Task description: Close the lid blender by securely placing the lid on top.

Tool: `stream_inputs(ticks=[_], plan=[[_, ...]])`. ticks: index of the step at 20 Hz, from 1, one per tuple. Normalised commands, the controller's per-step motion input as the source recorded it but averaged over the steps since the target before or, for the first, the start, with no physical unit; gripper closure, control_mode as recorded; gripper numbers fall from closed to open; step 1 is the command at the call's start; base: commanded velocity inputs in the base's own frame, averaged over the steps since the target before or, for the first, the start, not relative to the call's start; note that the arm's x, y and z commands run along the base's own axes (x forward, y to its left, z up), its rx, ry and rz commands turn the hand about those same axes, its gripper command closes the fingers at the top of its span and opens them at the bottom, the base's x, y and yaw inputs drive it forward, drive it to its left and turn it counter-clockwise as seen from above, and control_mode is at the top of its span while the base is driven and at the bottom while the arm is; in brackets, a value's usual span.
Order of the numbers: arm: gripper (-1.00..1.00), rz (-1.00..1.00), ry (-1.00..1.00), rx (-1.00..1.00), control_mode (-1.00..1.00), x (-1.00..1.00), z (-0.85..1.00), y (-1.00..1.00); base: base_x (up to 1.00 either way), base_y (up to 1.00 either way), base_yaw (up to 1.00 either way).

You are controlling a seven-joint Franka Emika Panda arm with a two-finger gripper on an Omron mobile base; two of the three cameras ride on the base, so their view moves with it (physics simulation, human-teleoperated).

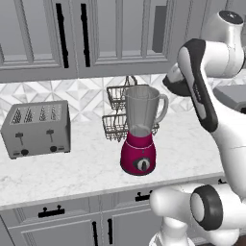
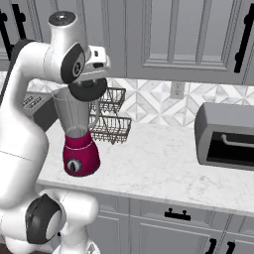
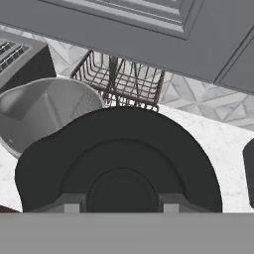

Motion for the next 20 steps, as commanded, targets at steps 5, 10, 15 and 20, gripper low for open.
stream_inputs(ticks=[5, 10, 15, 20], plan=[[1.0, 0.11, -0.06, 0.0, -1.0, -0.06, -0.01, 0.71, 0.0, 0.0, 0.0], [1.0, 0.06, 0.0, -0.03, -1.0, 0.01, 0.07, 0.75, 0.0, 0.0, 0.0], [1.0, 0.02, 0.08, -0.21, -1.0, 0.1, 0.16, 0.73, 0.0, 0.0, 0.0], [1.0, 0.0, 0.02, -0.1, -1.0, 0.04, -0.02, 0.17, 0.0, 0.0, 0.0]])
